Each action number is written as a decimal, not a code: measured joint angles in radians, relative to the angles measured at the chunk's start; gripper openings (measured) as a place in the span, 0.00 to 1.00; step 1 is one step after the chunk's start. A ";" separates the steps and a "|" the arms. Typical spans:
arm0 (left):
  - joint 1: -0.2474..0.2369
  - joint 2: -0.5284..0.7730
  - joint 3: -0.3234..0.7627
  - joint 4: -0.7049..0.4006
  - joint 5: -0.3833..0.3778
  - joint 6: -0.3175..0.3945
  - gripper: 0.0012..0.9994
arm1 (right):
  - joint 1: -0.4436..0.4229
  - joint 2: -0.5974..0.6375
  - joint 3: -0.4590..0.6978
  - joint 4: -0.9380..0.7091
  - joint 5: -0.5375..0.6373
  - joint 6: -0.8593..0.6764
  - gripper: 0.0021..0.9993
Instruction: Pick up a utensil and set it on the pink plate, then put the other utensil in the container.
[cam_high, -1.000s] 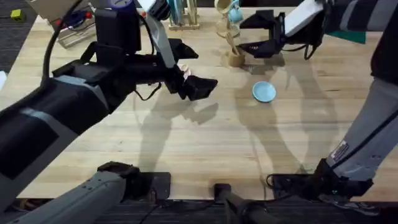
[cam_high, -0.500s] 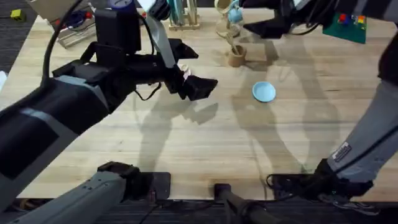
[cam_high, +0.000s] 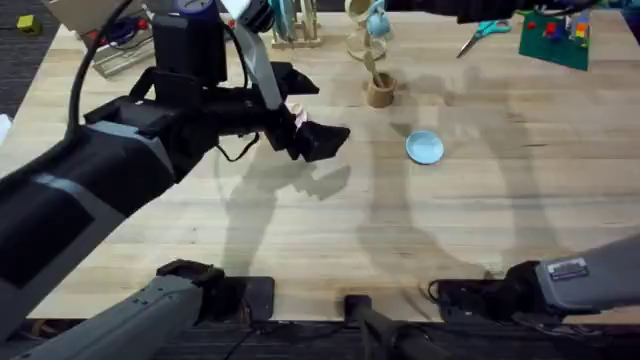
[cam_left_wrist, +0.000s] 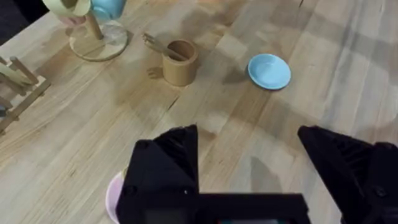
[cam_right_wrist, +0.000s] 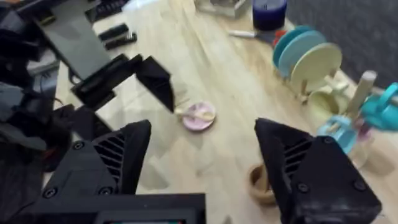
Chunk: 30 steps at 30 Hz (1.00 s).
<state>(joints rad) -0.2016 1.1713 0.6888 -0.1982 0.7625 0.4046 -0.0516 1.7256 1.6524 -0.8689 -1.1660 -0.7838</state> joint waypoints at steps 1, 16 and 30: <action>0.000 0.000 0.000 0.000 0.000 0.000 0.98 | 0.003 -0.029 0.000 -0.039 0.026 0.003 0.99; 0.000 -0.007 0.000 -0.007 0.000 -0.004 0.98 | 0.009 -0.411 0.000 -0.642 0.606 0.074 1.00; 0.000 -0.315 0.204 -0.609 -0.175 -0.045 0.98 | 0.009 -0.521 0.000 -0.675 0.832 0.082 1.00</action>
<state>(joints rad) -0.2016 0.8563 0.8927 -0.8077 0.5872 0.3592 -0.0429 1.2050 1.6527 -1.5434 -0.3345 -0.7021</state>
